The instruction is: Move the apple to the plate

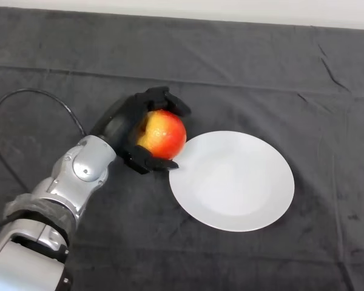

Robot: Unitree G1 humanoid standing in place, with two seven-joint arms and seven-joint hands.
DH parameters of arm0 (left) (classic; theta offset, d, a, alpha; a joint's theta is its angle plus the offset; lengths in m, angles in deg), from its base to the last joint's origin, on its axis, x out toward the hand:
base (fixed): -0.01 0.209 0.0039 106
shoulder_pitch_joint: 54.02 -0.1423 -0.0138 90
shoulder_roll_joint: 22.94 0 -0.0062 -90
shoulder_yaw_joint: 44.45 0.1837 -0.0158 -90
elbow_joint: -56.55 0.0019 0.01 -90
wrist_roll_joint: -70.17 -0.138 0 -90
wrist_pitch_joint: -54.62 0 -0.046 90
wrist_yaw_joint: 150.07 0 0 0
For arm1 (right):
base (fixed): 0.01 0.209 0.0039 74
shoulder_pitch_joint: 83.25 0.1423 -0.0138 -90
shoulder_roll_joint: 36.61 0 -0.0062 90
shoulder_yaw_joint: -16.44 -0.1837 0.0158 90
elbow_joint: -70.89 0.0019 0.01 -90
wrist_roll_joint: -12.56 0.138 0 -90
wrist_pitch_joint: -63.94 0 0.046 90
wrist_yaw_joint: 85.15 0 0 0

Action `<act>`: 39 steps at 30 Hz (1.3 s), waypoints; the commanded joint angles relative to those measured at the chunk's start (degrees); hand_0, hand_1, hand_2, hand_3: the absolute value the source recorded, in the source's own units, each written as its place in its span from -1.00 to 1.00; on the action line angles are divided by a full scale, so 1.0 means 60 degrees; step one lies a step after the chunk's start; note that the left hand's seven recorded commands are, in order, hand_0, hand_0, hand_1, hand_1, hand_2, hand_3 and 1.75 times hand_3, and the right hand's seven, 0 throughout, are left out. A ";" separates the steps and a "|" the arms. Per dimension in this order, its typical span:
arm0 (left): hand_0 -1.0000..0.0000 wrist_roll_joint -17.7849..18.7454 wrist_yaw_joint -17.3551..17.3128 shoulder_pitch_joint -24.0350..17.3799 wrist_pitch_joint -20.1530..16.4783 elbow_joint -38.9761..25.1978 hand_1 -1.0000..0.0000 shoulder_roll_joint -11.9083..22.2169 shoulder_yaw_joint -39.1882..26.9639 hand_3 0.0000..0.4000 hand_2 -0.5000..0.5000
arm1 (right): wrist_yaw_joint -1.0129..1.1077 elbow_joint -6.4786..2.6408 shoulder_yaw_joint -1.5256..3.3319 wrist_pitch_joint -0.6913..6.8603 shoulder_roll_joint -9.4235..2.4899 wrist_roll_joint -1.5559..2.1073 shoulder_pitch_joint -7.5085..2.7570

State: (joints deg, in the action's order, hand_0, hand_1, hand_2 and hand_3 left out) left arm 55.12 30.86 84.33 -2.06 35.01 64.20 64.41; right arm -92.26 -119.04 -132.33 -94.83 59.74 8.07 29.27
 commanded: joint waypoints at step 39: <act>-1.00 -0.0070 -0.0588 -0.0460 0.0392 -0.2542 -1.00 -0.0284 0.2758 1.00 0.00 | 0.0068 -0.0808 0.0046 0.1134 -0.1545 0.0441 -0.1055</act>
State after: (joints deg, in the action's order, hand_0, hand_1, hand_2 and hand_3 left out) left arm 53.72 27.96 83.76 0.26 22.72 61.34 79.04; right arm -92.13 -118.46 -131.71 -94.29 59.73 9.26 29.45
